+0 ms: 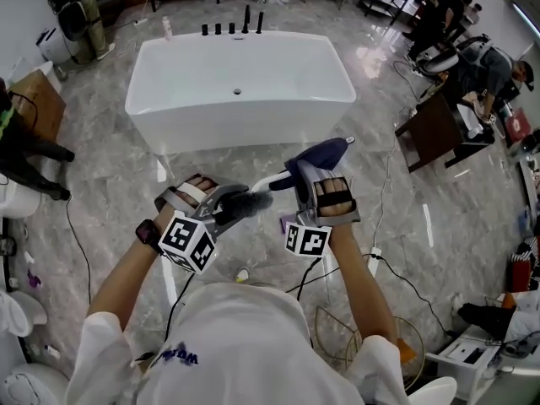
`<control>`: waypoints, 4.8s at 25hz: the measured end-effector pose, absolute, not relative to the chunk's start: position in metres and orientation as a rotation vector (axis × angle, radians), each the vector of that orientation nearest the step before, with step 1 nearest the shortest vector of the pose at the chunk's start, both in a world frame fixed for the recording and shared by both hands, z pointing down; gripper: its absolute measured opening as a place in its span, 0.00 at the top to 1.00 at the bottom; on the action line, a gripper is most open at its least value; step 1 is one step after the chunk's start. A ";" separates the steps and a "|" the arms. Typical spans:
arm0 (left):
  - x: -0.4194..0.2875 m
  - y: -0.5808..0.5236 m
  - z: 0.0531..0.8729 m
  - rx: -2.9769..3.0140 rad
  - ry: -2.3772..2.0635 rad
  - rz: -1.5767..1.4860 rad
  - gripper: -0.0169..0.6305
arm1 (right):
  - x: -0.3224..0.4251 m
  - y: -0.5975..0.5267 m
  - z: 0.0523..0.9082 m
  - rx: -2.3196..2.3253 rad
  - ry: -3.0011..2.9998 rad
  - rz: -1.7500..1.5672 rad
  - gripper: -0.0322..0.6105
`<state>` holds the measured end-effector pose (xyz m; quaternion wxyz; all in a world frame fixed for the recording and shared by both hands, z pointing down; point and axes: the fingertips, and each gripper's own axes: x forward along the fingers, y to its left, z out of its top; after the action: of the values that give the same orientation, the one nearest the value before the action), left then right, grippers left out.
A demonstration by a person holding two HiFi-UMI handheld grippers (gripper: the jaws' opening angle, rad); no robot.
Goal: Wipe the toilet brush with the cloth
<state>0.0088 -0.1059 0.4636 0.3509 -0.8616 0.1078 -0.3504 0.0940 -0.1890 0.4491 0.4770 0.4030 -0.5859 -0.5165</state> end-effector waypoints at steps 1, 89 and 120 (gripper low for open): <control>0.007 -0.107 0.464 -2.232 0.279 -0.906 0.64 | 0.084 -0.186 0.449 0.974 -1.443 -1.275 0.78; 0.002 -0.084 0.455 -2.222 0.220 -0.883 0.64 | 0.121 -0.195 0.444 0.926 -1.358 -1.233 0.82; -0.001 -0.078 0.452 -2.230 0.214 -0.866 0.64 | 0.019 -0.140 0.441 0.788 -1.494 -1.395 0.83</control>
<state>-0.0007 -0.0784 0.4523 0.3617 -0.8655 0.0832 -0.3364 0.0189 -0.1401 0.4406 0.4577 0.3199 -0.6064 -0.5661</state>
